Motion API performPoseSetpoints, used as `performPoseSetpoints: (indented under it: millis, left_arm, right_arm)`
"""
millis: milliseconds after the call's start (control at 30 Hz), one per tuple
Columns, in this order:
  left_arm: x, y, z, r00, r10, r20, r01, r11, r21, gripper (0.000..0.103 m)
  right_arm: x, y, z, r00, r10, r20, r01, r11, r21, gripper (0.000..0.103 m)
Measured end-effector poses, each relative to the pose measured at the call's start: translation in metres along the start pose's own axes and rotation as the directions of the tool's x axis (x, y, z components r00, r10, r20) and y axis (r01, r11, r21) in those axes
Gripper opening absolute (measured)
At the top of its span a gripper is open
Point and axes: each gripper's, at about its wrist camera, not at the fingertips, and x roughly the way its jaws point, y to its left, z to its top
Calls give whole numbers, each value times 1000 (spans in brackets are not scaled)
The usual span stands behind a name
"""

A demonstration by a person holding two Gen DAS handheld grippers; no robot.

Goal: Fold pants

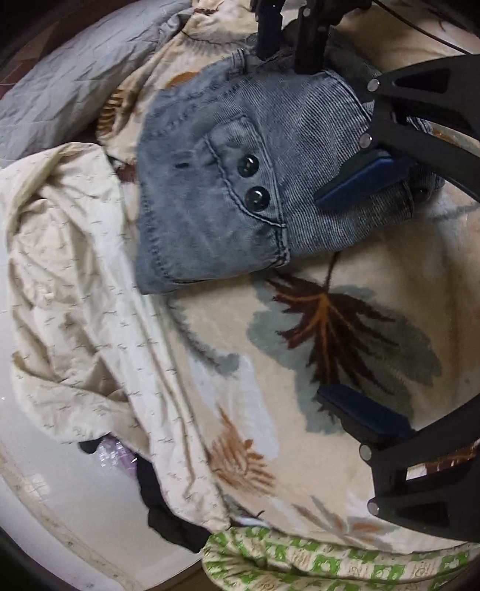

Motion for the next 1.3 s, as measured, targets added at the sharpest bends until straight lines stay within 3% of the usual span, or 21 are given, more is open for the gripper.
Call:
performPoseSetpoints:
  millis: [167, 300, 367, 467, 667, 800, 1133, 1233, 1300]
  left_arm:
    - [1, 7, 1, 999, -34, -7, 34, 999, -43, 99]
    - [-7, 23, 8, 991, -132, 16, 133, 983, -126, 98]
    - [-11, 32, 12, 981, -187, 50, 193, 965, -180, 98]
    - [-9, 41, 18, 962, -260, 85, 273, 930, -244, 98]
    - [21, 45, 25, 932, -359, 58, 358, 877, -319, 98]
    - [34, 40, 22, 913, -408, -8, 381, 859, -342, 98]
    - [35, 25, 21, 865, -501, -16, 471, 823, -317, 98]
    - [37, 21, 22, 829, -560, -10, 528, 787, -318, 98]
    - [39, 16, 22, 821, -571, -21, 537, 783, -313, 98]
  right_arm:
    - [-1, 0, 0, 1000, 6, -3, -6, 1000, -24, 68]
    - [-20, -21, 12, 992, 125, 18, -126, 988, 89, 68]
    - [-36, -33, 18, 985, 157, 78, -166, 978, 127, 69]
    - [-49, -61, 22, 982, 143, 123, -166, 965, 203, 73]
    - [-47, -122, 17, 975, 162, 149, -212, 873, 438, 73]
    - [-38, -133, 19, 975, 189, 119, -223, 852, 474, 73]
    - [-1, -141, 15, 963, 268, 14, -235, 817, 527, 74]
    - [7, -143, 14, 953, 303, 26, -268, 796, 543, 79]
    - [6, -145, 13, 946, 321, 39, -289, 786, 547, 82]
